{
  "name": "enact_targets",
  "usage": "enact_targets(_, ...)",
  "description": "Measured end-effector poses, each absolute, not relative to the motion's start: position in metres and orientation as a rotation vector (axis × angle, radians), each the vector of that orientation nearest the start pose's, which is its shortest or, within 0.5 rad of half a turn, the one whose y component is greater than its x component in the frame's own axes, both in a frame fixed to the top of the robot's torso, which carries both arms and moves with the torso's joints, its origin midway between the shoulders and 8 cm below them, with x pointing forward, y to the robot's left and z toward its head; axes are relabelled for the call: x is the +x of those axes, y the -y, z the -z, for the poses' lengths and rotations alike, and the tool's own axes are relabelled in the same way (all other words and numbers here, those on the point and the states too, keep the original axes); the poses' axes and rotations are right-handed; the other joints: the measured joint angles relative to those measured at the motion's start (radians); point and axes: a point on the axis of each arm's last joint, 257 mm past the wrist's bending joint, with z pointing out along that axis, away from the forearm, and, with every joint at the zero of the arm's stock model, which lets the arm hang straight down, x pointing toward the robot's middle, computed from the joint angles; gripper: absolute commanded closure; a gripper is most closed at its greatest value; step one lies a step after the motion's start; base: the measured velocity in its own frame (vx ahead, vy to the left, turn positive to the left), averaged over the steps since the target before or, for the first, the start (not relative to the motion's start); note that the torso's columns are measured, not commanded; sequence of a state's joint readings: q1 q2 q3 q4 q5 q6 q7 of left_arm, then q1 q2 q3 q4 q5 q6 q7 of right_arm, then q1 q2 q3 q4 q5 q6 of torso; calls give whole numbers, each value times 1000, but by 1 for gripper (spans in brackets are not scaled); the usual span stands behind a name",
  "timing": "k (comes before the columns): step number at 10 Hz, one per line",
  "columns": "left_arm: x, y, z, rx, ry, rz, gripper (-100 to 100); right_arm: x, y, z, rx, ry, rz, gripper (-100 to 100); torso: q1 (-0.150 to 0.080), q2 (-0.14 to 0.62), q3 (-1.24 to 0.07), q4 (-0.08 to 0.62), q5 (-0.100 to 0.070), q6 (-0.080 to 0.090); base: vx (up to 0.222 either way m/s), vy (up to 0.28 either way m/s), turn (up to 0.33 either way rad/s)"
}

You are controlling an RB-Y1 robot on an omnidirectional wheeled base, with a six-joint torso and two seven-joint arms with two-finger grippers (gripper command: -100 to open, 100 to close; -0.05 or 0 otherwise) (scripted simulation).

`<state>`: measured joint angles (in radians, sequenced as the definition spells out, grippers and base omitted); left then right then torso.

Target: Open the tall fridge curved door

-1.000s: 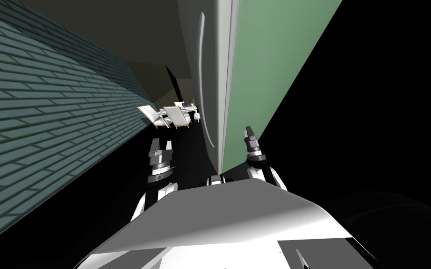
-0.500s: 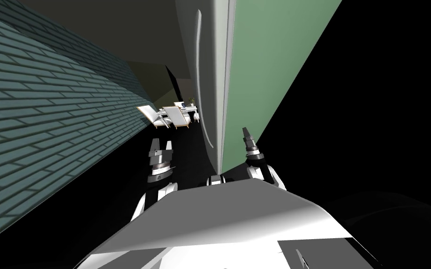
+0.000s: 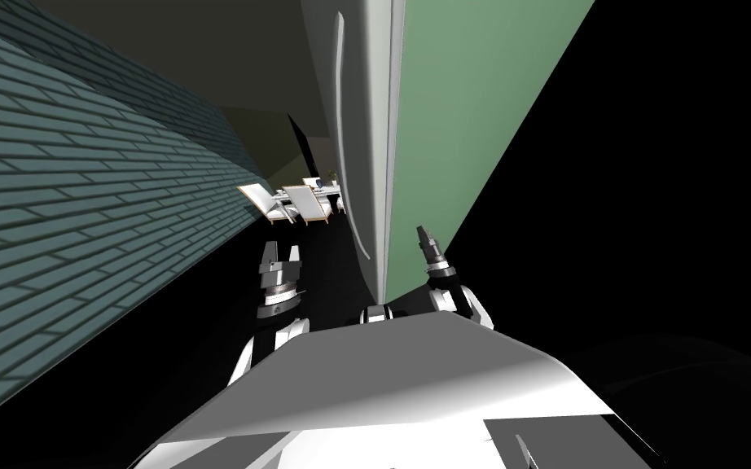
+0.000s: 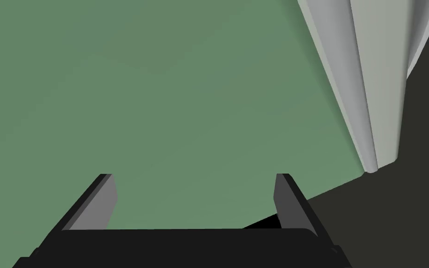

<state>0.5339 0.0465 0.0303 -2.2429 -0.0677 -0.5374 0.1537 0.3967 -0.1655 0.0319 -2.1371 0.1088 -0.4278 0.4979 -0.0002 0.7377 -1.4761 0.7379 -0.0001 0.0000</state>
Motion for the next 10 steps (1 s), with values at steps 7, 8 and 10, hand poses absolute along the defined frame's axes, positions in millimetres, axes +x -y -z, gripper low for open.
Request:
enact_targets(7, 342, -281, -4, -664, -675, 1357, 0, 409, 244, 44, 191, -1021, -596, -100, 1, 1, 0, 0, 0, 0, 11, -15, -1)
enact_targets(8, 342, -281, -4, -664, -675, 1357, 0, 413, 245, 49, 172, -1033, -564, -100, 0, 0, 0, 0, 0, 0, 12, -11, 1)
enact_targets(10, 342, -281, -4, -664, -675, 1357, 0, 415, 245, 53, 142, -1042, -513, -100, 1, 1, 0, 0, 0, 0, 6, -7, -2)
